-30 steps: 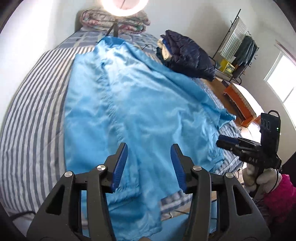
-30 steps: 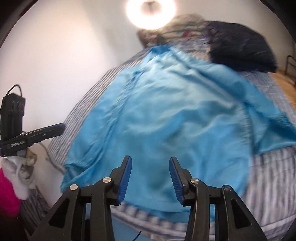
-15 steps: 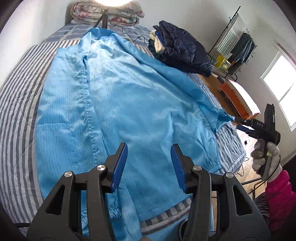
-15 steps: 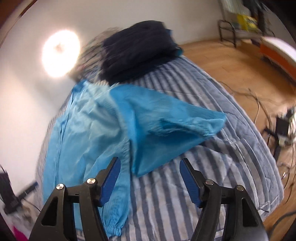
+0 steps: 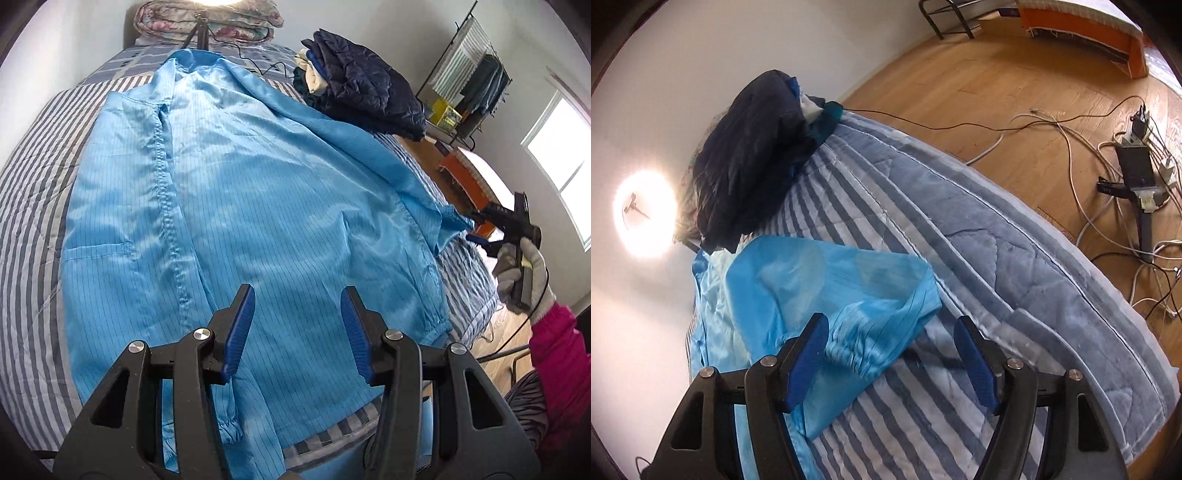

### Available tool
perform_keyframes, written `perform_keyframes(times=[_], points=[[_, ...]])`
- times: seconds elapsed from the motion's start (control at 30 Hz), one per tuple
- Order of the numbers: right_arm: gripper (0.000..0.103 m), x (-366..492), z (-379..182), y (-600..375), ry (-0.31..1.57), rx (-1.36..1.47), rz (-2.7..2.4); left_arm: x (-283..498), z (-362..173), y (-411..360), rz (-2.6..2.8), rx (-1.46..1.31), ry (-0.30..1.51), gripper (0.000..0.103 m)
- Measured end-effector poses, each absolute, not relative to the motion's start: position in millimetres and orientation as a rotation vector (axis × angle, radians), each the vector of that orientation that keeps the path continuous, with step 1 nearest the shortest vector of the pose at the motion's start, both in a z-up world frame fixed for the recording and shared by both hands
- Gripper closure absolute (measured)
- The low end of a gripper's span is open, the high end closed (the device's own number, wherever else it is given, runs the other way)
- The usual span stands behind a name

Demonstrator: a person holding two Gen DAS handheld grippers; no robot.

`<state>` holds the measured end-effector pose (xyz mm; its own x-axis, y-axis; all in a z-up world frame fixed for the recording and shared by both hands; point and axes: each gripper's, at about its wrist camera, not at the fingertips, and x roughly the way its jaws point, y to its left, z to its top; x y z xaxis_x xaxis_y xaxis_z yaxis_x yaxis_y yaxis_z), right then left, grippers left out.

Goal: Fold large clothes

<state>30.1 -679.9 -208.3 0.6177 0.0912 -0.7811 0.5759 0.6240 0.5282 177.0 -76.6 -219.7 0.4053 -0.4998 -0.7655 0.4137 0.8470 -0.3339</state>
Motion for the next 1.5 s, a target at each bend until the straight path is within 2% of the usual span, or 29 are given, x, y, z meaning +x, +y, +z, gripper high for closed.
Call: perform_keyframes(times=[0.1, 0.13, 0.17, 0.2, 0.23, 0.27, 0.37, 0.63, 0.83, 1.2, 1.5], points=[[0.034, 35, -210, -682, 0.879, 0.868, -0.333, 175, -222, -80, -0.583, -0.071, 1.001, 0.054], [0.039, 38, -210, -682, 0.884, 0.849, -0.334, 175, -223, -80, -0.583, -0.065, 1.003, 0.054], [0.054, 40, -209, -679, 0.895, 0.826, -0.337, 176, -223, -80, -0.581, -0.062, 1.004, 0.054], [0.062, 44, -208, -675, 0.914, 0.795, -0.339, 177, -224, -80, -0.58, -0.064, 1.006, 0.054], [0.076, 46, -207, -672, 0.929, 0.77, -0.337, 177, -224, -80, -0.581, -0.065, 1.007, 0.054], [0.086, 48, -205, -667, 0.937, 0.739, -0.34, 178, -224, -80, -0.58, -0.067, 1.008, 0.054], [0.097, 48, -188, -651, 0.917, 0.641, -0.332, 179, -224, -81, -0.582, -0.075, 1.008, 0.054], [0.101, 31, -111, -586, 0.742, 0.416, -0.167, 180, -218, -81, -0.591, -0.09, 0.993, 0.054], [0.102, 24, -88, -515, 0.711, 0.273, 0.038, 185, -208, -64, -0.569, -0.175, 0.976, 0.054], [0.103, 3, -140, -349, 0.9, 0.001, 0.47, 193, -202, -26, -0.501, -0.326, 0.968, 0.054], [0.103, -27, -200, -296, 1.085, -0.156, 0.7, 197, -219, -23, -0.498, -0.381, 1.035, 0.054]])
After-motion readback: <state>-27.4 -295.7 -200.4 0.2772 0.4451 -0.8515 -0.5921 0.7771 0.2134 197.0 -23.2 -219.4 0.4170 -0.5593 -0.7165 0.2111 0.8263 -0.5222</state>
